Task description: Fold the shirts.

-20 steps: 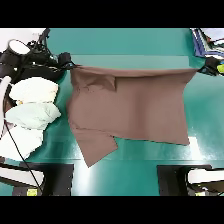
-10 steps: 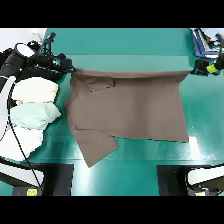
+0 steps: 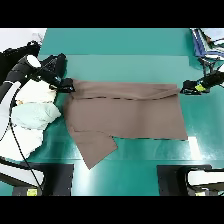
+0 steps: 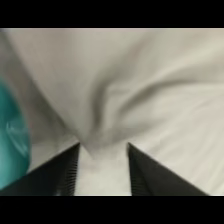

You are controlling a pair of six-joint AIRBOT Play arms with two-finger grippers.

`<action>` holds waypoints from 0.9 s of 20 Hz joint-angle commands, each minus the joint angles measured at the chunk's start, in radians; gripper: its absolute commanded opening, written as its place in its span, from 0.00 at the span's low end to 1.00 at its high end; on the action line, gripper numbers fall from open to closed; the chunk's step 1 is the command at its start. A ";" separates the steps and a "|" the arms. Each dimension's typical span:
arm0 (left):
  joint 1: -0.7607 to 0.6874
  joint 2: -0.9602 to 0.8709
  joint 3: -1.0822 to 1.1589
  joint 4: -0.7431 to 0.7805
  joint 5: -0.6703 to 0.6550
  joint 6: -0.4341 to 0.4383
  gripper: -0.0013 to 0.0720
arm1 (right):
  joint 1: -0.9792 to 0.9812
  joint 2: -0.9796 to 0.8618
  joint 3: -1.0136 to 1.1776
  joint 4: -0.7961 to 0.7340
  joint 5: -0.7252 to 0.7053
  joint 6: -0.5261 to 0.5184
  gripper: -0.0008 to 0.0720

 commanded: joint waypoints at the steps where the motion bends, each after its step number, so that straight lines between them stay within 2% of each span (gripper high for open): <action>1: 0.020 0.050 -0.012 0.068 -0.086 -0.035 0.53 | -0.018 0.056 -0.025 -0.004 0.031 0.001 0.52; 5: 0.037 0.259 -0.169 0.125 -0.163 -0.041 0.53 | -0.072 0.198 -0.072 0.002 0.136 -0.030 0.52; 9: 0.034 0.523 -0.575 0.102 -0.121 -0.095 0.53 | -0.116 0.348 -0.257 0.119 0.154 -0.070 0.52; 14: 0.034 0.738 -0.992 -0.105 -0.100 -0.100 0.53 | -0.166 0.459 -0.420 0.235 0.142 -0.089 0.52; 18: 0.034 0.766 -1.093 -0.209 -0.024 -0.056 0.53 | -0.165 0.502 -0.430 0.233 0.141 -0.089 0.52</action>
